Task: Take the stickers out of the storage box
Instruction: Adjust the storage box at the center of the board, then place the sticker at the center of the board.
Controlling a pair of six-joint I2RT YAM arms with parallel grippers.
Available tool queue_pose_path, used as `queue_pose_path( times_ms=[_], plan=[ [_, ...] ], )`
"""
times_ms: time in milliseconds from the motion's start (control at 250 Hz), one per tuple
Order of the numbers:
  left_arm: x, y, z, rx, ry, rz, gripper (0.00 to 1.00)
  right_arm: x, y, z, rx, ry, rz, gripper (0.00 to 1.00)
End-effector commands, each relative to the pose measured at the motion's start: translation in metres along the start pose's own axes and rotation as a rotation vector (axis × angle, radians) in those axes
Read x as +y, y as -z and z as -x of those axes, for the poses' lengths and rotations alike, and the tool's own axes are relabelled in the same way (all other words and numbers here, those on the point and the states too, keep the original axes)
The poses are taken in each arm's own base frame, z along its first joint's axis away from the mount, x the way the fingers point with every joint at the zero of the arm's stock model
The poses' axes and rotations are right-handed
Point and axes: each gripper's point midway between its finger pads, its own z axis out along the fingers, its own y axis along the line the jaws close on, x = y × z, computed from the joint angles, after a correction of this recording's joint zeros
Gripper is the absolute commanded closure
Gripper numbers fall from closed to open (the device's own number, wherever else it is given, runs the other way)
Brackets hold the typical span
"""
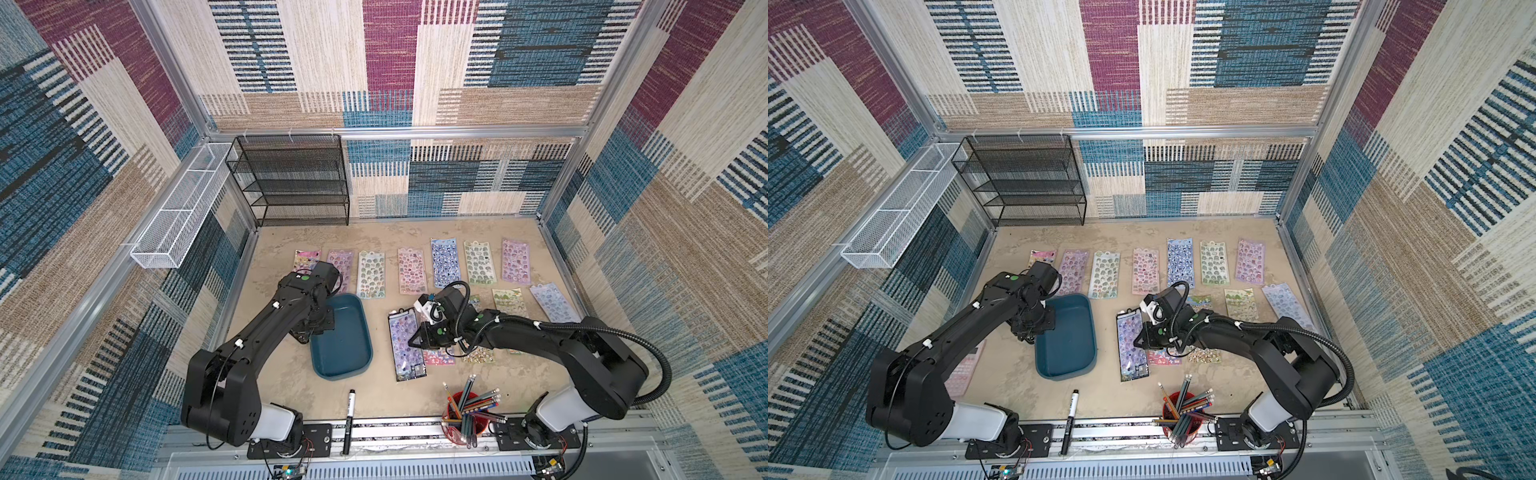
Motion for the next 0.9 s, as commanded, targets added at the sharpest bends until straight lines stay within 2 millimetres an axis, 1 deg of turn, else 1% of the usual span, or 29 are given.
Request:
queue_pose_path(
  times_ms=[0, 116, 236, 372, 536, 664, 756, 832, 896],
  plan=[
    [-0.012, 0.017, 0.001, -0.014, -0.003, -0.093, 1.0, 0.012, -0.004, 0.018, -0.044, -0.003, 0.033, 1.0],
    [-0.018, 0.029, 0.004, -0.04, -0.002, -0.142, 1.0, 0.017, -0.011, 0.031, -0.056, -0.014, 0.013, 1.0],
    [-0.02, 0.026, 0.003, -0.036, -0.007, -0.153, 0.99, 0.016, -0.018, 0.038, -0.061, -0.034, -0.013, 1.0],
    [-0.021, 0.02, -0.001, -0.029, 0.003, -0.162, 1.0, 0.01, -0.027, 0.037, -0.051, -0.071, -0.034, 1.0],
    [-0.024, 0.022, 0.0, -0.038, 0.003, -0.179, 1.0, 0.007, -0.039, 0.031, -0.025, -0.085, -0.029, 1.0],
    [-0.024, 0.023, 0.0, -0.036, 0.004, -0.183, 1.0, 0.001, -0.047, 0.029, -0.017, -0.103, -0.041, 0.95],
    [-0.024, 0.022, -0.001, -0.034, 0.005, -0.185, 1.0, -0.004, -0.049, 0.03, -0.024, -0.118, -0.055, 0.87],
    [-0.024, 0.022, -0.002, -0.038, 0.004, -0.186, 1.0, -0.009, -0.05, 0.03, -0.029, -0.128, -0.077, 0.83],
    [-0.023, 0.024, 0.0, -0.047, 0.008, -0.187, 1.0, -0.013, -0.05, 0.029, -0.031, -0.134, -0.094, 0.78]
  ],
)
